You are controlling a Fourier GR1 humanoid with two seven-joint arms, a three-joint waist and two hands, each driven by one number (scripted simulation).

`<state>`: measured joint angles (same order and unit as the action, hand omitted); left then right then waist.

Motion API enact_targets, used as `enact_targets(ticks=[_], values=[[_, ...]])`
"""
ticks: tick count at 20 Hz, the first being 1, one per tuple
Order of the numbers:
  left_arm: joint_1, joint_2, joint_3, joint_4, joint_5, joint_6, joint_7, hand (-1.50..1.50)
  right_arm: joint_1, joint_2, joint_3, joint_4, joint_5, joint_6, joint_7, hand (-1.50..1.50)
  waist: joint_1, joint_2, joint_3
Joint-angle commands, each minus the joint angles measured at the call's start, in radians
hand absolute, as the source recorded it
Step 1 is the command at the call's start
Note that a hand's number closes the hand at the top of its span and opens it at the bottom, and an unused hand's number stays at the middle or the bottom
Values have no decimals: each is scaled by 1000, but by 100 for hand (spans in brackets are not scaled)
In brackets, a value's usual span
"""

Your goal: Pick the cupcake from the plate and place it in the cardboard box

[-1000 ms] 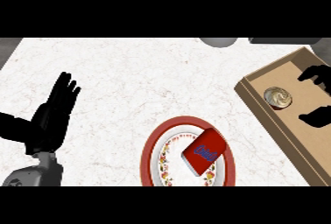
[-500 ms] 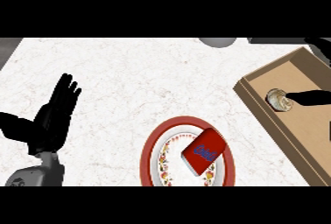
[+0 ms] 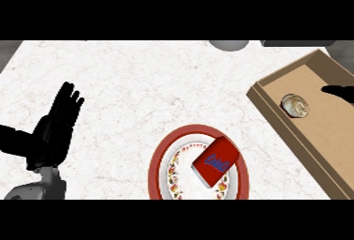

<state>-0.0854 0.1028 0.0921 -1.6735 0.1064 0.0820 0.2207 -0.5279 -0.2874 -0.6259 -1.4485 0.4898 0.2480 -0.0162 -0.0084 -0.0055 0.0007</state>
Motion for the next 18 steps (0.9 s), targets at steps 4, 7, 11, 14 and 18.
enact_targets(ticks=[4, 7, 11, 14, 18], values=[[-6, -18, -14, -1, -31, 29, -11, 0, -6, -91, -213, 23, -313, 131, 99, -150, -3, 3, 0], [-32, 11, 14, 18, 6, -10, -5, 0, 41, -113, -234, 66, -358, 105, 43, -150, 4, 5, 0], [31, -12, -1, 10, -4, -12, -48, 0, 49, -163, -240, 165, -393, 54, -43, -150, 12, 6, 0], [-79, 29, 36, 50, 17, -14, 27, 0, 134, -220, -280, 164, -472, 128, -62, -150, 5, 6, -1], [-31, -38, -26, 28, -31, 24, -21, 0, 142, -304, -279, 309, -512, 133, -138, -150, 9, 6, 0]])
